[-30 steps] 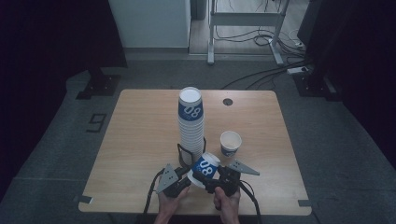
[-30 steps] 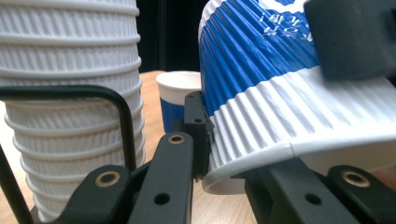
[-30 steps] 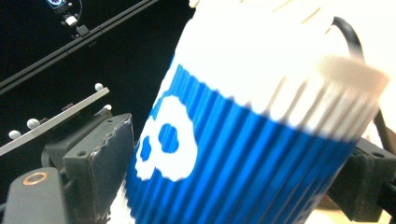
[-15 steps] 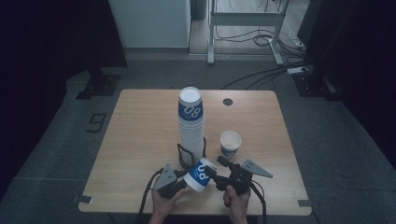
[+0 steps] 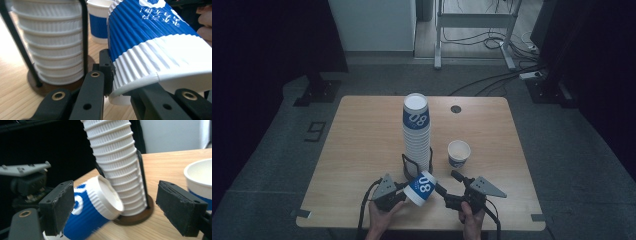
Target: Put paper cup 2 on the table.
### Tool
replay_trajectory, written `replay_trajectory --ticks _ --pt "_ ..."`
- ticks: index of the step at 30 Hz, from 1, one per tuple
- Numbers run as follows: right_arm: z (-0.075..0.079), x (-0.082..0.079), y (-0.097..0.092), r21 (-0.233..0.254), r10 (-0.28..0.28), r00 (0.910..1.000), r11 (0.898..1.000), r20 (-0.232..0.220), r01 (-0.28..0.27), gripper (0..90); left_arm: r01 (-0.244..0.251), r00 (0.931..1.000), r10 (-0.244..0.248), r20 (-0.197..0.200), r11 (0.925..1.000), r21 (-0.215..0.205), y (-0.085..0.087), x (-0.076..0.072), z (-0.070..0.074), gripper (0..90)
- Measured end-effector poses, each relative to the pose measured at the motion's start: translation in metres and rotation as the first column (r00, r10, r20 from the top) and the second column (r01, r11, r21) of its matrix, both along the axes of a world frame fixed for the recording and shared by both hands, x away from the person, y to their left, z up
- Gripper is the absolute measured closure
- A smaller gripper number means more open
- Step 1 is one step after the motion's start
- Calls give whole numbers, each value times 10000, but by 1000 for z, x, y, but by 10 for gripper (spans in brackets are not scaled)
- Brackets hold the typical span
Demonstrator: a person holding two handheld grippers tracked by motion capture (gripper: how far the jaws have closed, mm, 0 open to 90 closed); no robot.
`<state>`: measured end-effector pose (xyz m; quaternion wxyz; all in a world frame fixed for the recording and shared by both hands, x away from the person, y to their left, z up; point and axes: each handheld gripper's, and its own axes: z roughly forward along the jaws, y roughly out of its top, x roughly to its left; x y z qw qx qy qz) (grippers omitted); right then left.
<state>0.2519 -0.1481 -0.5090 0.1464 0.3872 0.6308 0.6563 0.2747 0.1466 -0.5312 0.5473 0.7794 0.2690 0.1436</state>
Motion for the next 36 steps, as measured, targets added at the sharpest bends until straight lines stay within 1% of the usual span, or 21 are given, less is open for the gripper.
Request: replay_trajectory --ticks 2,3,5,7,8,11,14,16,17,18,19,21,23,26,28,29,31,32,33,35,36 --pt "-1 -1 0 -349 -82 9997 9993 212 89 153 -29 10000 30 -59 9998 181 3 0 2 836" --pt "-2 -1 0 -578 -94 9998 9983 190 105 153 -74 10000 75 -53 9997 224 5 0 3 836" --pt "-5 -1 2 -929 -99 9997 9956 215 118 153 -86 9999 88 -138 9998 205 8 0 6 836" --pt "-8 -2 5 -1397 -78 9998 9901 193 104 153 -4 9998 7 -212 9999 145 11 1 9 836" --pt "-9 -2 6 -1511 -140 9996 9884 252 176 153 -16 9998 20 -182 9998 188 12 1 10 835" --pt "-11 -3 8 -1758 101 9997 9844 244 -57 153 59 9995 -50 -307 9995 299 14 2 14 835" --pt "-12 -5 14 -2482 203 9994 9686 294 -124 132 213 9988 -194 -458 9989 415 14 3 18 836" --pt "-12 -6 17 -2841 267 9990 9587 370 -151 127 304 9989 -281 -386 9978 581 12 2 21 836" --pt "-13 -7 19 -2965 372 9986 9547 387 -241 125 349 9986 -324 -409 9975 622 12 3 22 836" --pt "-13 -7 20 -3156 637 9969 9478 465 -459 126 396 9984 -367 -422 9968 695 11 3 24 836" --pt "-14 -8 21 -3294 816 9950 9424 576 -582 126 407 9983 -373 -439 9962 776 10 3 25 836" --pt "-15 -9 22 -3502 730 9954 9355 621 -467 128 440 9980 -393 -496 9944 961 9 3 27 836" --pt "-16 -10 23 -3788 752 9942 9246 768 -406 131 510 9974 -440 -578 9906 1266 8 4 28 836" --pt "-18 -11 24 -4027 931 9895 9144 1108 -410 133 566 9965 -462 -703 9864 1542 6 5 30 836" --pt "-20 -11 26 -4352 1042 9854 8996 1346 -357 133 645 9954 -510 -815 9827 1735 6 6 31 836" --pt "-20 -11 27 -4459 1112 9840 8943 1393 -379 132 673 9951 -525 -840 9805 1847 5 6 32 836" --pt "-22 -12 30 -4802 1235 9809 8764 1505 -367 132 714 9936 -527 -995 9781 1954 4 7 33 836" --pt "-23 -12 31 -4889 1331 9784 8715 1583 -394 132 676 9937 -482 -1015 9779 1977 4 8 34 836" --pt "-23 -12 33 -5037 1412 9773 8628 1580 -433 132 683 9932 -476 -1059 9773 2008 4 8 35 836" --pt "-24 -13 36 -5319 1550 9726 8458 1733 -400 130 736 9917 -483 -1191 9733 2176 3 10 37 836" --pt "-24 -13 37 -5408 1659 9708 8398 1732 -470 132 814 9902 -531 -1289 9708 2258 3 11 37 836"
